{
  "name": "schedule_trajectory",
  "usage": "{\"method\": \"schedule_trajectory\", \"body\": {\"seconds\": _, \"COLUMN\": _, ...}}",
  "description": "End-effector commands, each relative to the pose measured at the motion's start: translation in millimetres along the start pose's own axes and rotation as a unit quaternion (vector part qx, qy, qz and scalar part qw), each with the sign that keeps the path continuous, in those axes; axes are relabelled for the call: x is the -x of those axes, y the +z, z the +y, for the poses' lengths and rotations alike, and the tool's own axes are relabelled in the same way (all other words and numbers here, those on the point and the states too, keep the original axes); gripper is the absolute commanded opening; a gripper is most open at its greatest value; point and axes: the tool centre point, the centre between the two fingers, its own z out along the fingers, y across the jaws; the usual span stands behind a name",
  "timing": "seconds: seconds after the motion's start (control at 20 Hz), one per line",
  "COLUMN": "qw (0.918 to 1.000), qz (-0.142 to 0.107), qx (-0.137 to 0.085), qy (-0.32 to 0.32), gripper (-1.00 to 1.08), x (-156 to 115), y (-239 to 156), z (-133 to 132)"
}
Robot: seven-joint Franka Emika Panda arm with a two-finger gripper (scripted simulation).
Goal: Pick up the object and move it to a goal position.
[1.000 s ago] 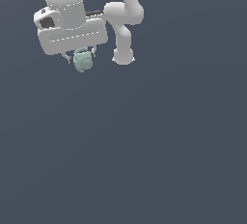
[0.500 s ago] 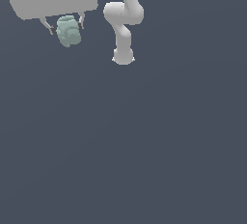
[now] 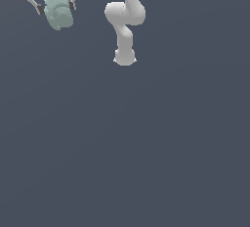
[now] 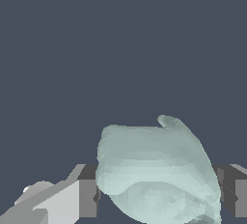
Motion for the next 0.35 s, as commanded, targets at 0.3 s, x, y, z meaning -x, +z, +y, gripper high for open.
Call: {"method": "schedule_trajectory", "body": {"seconds": 0.3, "qw": 1.0000, "qz": 0.000, "qx": 0.000, "qy": 0.000, "gripper": -1.00, "x": 0.1, "y": -11.4, "z": 2.9}}
